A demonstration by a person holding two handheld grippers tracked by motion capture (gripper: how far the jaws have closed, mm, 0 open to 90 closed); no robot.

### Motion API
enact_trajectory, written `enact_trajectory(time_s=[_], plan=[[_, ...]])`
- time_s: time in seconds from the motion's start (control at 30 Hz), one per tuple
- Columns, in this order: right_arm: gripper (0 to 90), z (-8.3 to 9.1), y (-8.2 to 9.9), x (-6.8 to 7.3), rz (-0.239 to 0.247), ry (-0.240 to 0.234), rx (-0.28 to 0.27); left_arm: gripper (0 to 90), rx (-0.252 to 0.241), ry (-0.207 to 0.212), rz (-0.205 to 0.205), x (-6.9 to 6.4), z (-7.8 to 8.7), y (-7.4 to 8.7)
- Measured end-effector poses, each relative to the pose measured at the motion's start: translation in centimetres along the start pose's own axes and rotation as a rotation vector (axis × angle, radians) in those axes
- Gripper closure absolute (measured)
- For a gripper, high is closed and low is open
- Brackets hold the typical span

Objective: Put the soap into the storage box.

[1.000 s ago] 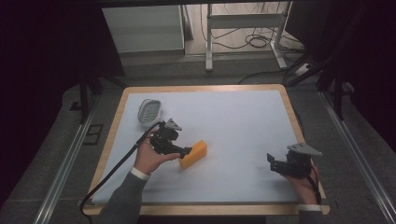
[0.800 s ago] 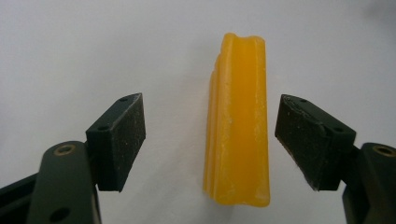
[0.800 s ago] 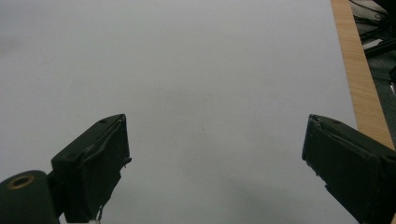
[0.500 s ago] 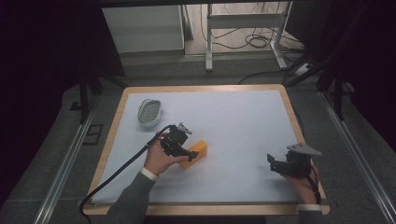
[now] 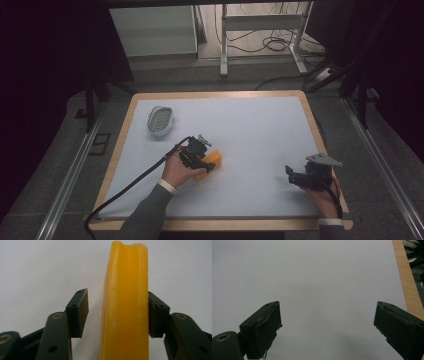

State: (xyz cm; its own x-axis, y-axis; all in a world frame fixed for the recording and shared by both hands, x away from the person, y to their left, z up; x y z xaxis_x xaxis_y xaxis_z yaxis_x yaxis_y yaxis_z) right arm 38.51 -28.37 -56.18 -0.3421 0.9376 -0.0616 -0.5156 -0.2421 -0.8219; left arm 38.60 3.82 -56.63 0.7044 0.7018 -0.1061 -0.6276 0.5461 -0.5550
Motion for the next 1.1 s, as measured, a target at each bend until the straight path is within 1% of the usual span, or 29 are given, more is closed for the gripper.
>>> enact_trajectory(time_s=[0.03, 0.1, 0.13, 0.17, 0.2, 0.37, 0.5, 0.67, 0.73, 0.77, 0.8, 0.93, 1.03, 1.07, 1.1], plan=[[7.5, 0.0, 0.0, 0.0, -0.002, 0.004, 0.001, 45.8, 0.005, 0.004, 0.004, -0.1, -0.1, 0.0], [7.5, -0.2, 0.1, -0.2, -0.011, 0.02, 0.011, 52.2, 0.016, 0.014, 0.002, -0.2, -0.4, 0.2], [7.5, -0.2, 0.2, -0.2, -0.015, 0.022, 0.014, 55.8, 0.014, 0.034, 0.004, -0.5, -0.5, 0.2], [7.5, -0.2, 0.2, -0.2, -0.015, 0.022, 0.014, 58.1, 0.014, 0.034, 0.004, -0.5, -0.5, 0.2], [7.5, -0.3, 0.3, -0.2, -0.015, 0.024, 0.02, 58.8, 0.015, 0.023, -0.002, -0.5, -0.5, 0.2], [7.6, -0.3, 0.3, -0.3, -0.015, 0.028, 0.02, 60.5, 0.016, 0.016, -0.006, -0.2, -0.2, 0.2], [7.5, -0.2, 0.2, -0.3, -0.017, 0.032, 0.014, 61.1, 0.014, 0.017, -0.009, 0.1, 0.0, 0.2], [7.6, -0.1, 0.2, -0.4, -0.018, 0.035, 0.012, 61.2, -0.011, 0.036, -0.009, 0.3, 1.1, -0.2], [7.5, -0.1, 0.2, -0.5, -0.02, 0.036, 0.009, 61.2, -0.032, 0.024, -0.006, 0.7, 1.7, -0.5], [7.5, -0.1, 0.2, -0.5, -0.02, 0.036, 0.009, 61.2, -0.032, 0.024, -0.006, 0.7, 1.7, -0.5], [7.6, 0.0, 0.2, -0.6, -0.021, 0.04, 0.007, 61.2, -0.036, 0.019, -0.004, 1.0, 2.1, -0.5], [7.6, 0.0, 0.2, -0.6, -0.021, 0.041, 0.006, 61.2, -0.042, 0.017, -0.002, 1.4, 2.8, -0.7], [7.6, 0.0, 0.2, -0.5, -0.02, 0.04, 0.007, 61.2, -0.046, 0.009, 0.003, 2.0, 3.3, -0.8], [7.5, 0.0, 0.2, -0.6, -0.02, 0.041, 0.008, 61.2, -0.048, 0.002, 0.008, 2.4, 3.6, -0.8], [7.5, 0.0, 0.2, -0.6, -0.02, 0.041, 0.008, 61.2, -0.048, 0.002, 0.008, 2.4, 3.6, -0.8]])
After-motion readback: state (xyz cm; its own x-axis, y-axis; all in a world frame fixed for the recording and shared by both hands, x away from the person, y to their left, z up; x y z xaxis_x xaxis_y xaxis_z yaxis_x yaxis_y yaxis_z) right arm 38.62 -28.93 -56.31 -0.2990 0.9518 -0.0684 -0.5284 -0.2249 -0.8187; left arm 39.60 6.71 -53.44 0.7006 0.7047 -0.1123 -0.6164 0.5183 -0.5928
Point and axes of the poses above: each handheld gripper's, and its own axes: z roughly backward along the jaws, y roughly out of its underside, x roughly to its left, the point moved 9 cm from there along -z, roughly forward along the jaws, and after that the axes turned 2 degrees about -x, right-handed, at the moved point
